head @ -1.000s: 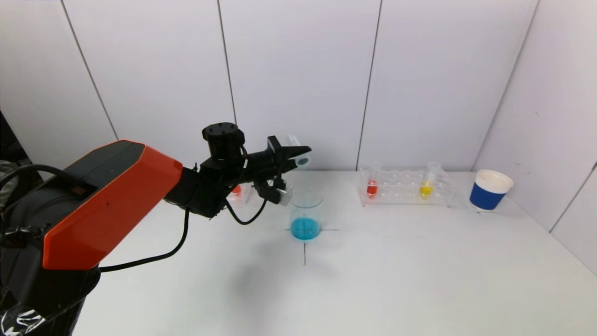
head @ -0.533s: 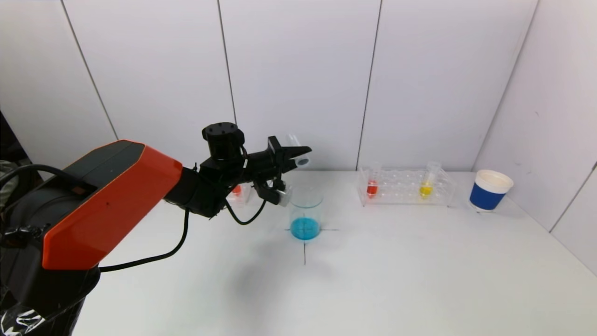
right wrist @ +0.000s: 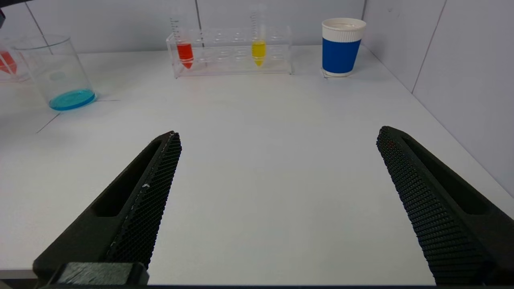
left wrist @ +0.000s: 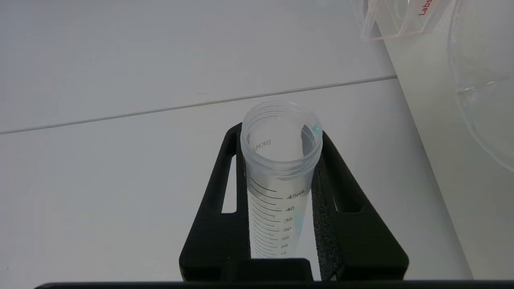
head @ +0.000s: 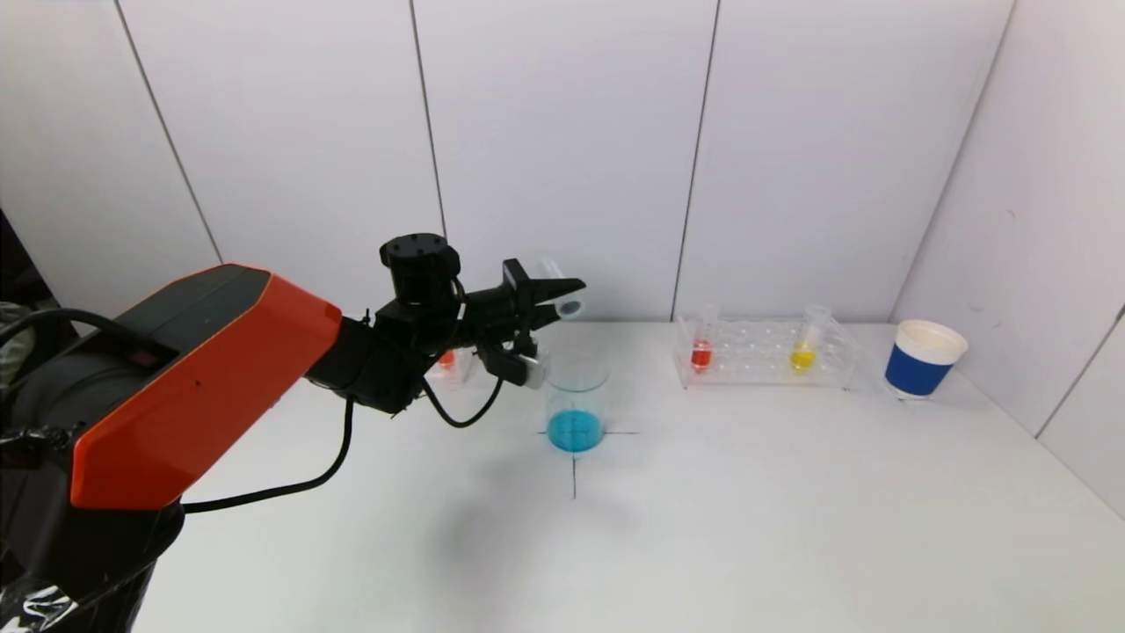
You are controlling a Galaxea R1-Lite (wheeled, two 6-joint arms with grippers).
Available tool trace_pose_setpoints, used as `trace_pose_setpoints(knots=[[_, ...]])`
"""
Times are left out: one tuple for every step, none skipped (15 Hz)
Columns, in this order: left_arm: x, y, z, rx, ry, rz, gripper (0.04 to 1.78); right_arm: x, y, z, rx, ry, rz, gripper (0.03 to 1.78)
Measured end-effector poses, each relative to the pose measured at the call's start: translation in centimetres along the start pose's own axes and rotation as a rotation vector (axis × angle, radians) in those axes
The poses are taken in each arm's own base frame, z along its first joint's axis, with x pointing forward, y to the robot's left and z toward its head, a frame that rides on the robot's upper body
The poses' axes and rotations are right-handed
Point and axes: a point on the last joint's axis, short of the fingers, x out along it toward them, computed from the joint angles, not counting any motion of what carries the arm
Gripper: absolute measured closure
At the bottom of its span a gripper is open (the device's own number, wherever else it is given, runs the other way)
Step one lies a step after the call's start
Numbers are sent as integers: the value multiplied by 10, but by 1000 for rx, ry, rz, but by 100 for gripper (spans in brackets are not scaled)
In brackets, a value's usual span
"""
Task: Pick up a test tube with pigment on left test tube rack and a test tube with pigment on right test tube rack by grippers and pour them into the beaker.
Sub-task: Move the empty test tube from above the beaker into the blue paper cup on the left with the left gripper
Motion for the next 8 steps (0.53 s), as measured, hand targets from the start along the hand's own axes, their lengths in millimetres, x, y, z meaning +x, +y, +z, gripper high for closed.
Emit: trace_pose_setpoints(knots=[[0,1,1,-28,6,0,137,0,0,0,0,0,-1,4],[-1,3,2,-61,18,-1,137,0,0,0,0,0,0,4],[-1,5,5,-104,34,-2,137,0,0,0,0,0,0,4],[-1,7,7,-151,50,-2,137,0,0,0,0,0,0,4],[-2,11,8,-198,71,1,137,0,0,0,0,0,0,4],[-3,15,10,-255,103,7,137,0,0,0,0,0,0,4],[-4,21,11,-308,139,19,137,0,0,0,0,0,0,4],[-6,27,11,-363,174,34,137,0,0,0,0,0,0,4]])
